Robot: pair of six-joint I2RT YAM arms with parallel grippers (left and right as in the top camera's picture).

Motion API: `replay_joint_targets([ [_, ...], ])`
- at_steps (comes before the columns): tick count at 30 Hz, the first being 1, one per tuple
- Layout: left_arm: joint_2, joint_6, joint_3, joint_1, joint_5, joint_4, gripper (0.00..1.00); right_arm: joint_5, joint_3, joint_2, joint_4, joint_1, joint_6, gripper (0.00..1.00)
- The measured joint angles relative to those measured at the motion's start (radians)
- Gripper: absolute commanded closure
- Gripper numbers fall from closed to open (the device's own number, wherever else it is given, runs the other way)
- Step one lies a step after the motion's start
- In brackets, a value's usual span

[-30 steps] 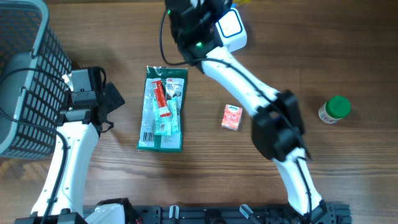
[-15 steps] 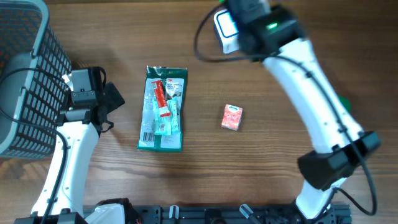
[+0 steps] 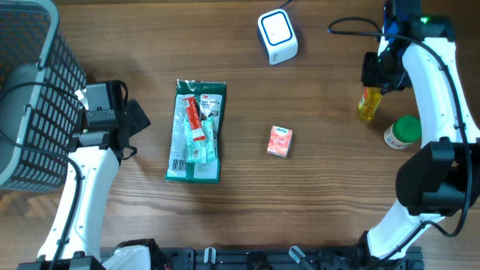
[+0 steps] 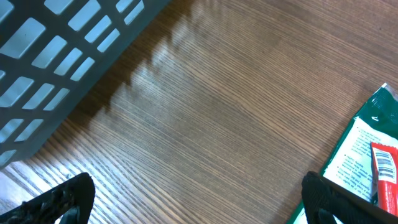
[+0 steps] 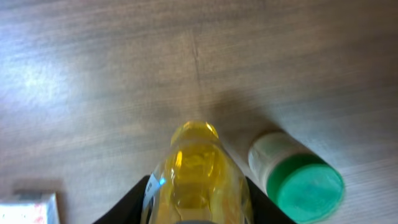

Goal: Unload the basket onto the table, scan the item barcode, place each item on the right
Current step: 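Carry the oil bottle right and set it beside the can, then reach the right gripper down to the red tissue pack and grasp it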

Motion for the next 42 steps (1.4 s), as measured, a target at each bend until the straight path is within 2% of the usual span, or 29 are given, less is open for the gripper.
replay_joint_targets([
  [5,0.0,0.0,0.0,0.0,0.0,0.0,0.0,0.011,-0.108,0.0,0.104,-0.027,0.003,0.75],
  [9,0.0,0.0,0.0,0.0,0.0,0.0,0.0,0.03,-0.129,0.0,0.111,-0.044,0.007,0.65],
  [10,0.0,0.0,0.0,0.0,0.0,0.0,0.0,0.032,-0.129,0.0,0.112,-0.046,0.01,0.4],
  [11,0.0,0.0,0.0,0.0,0.0,0.0,0.0,0.032,-0.129,0.0,0.111,-0.047,0.012,0.3],
  [14,0.0,0.0,0.0,0.0,0.0,0.0,0.0,0.035,-0.129,0.0,0.112,-0.047,0.019,0.28],
  [16,0.0,0.0,0.0,0.0,0.0,0.0,0.0,0.035,-0.129,0.0,0.112,-0.047,0.02,0.17],
  [24,0.0,0.0,0.0,0.0,0.0,0.0,0.0,0.039,-0.124,0.0,0.115,-0.047,0.016,0.16],
  [30,0.0,0.0,0.0,0.0,0.0,0.0,0.0,0.03,-0.027,-0.038,0.112,-0.017,0.006,0.16],
  [37,0.0,0.0,0.0,0.0,0.0,0.0,0.0,-0.198,0.006,-0.122,0.127,0.141,0.002,0.16],
  [42,0.0,0.0,0.0,0.0,0.0,0.0,0.0,-0.269,-0.071,-0.122,0.152,0.266,0.052,0.16],
])
